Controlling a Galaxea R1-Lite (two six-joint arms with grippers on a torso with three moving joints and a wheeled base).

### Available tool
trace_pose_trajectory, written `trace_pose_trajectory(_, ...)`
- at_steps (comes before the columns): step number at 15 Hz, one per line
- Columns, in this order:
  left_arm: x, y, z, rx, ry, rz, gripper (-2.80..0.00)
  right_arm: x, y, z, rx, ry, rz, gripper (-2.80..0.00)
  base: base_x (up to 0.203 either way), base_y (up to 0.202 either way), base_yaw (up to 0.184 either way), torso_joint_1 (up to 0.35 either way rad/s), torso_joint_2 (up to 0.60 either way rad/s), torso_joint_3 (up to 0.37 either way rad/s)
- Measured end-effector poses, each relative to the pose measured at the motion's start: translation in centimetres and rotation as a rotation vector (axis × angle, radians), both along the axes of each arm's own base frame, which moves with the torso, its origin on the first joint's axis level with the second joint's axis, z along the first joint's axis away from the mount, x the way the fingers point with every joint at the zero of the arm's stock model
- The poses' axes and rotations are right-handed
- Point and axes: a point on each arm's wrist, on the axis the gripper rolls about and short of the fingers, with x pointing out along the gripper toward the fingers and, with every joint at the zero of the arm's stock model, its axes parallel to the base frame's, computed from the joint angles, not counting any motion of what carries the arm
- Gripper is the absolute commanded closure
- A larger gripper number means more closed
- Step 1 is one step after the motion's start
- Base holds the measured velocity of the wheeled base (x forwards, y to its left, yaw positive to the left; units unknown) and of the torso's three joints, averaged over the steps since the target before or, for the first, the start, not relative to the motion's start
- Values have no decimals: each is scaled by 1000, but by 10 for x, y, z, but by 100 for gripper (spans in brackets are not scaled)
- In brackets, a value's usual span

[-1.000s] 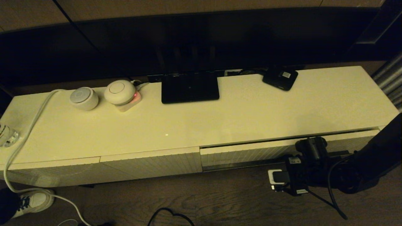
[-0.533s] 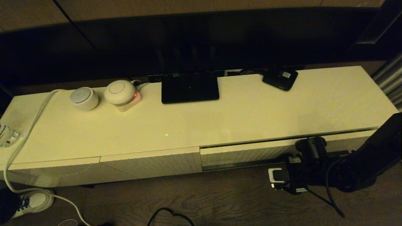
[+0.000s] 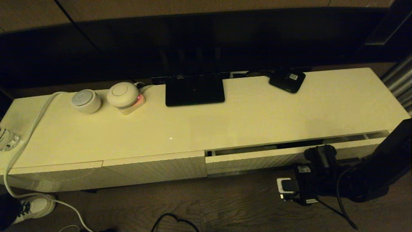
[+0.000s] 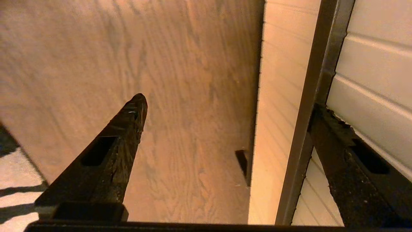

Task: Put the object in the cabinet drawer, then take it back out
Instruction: Open the drawer

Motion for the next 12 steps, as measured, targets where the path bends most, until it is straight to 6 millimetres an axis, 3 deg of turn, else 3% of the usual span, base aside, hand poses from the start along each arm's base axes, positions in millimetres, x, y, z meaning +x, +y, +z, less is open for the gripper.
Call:
trace_pose_trajectory(7, 0, 0, 0, 0, 0, 0, 0, -38, -3, -11, -14, 117, 26, -280, 0, 0, 0, 0, 0, 0)
trace_pose_trajectory(12, 0, 0, 0, 0, 0, 0, 0, -60, -7, -7, -17, 145, 29, -280, 0, 0, 0, 0, 0, 0)
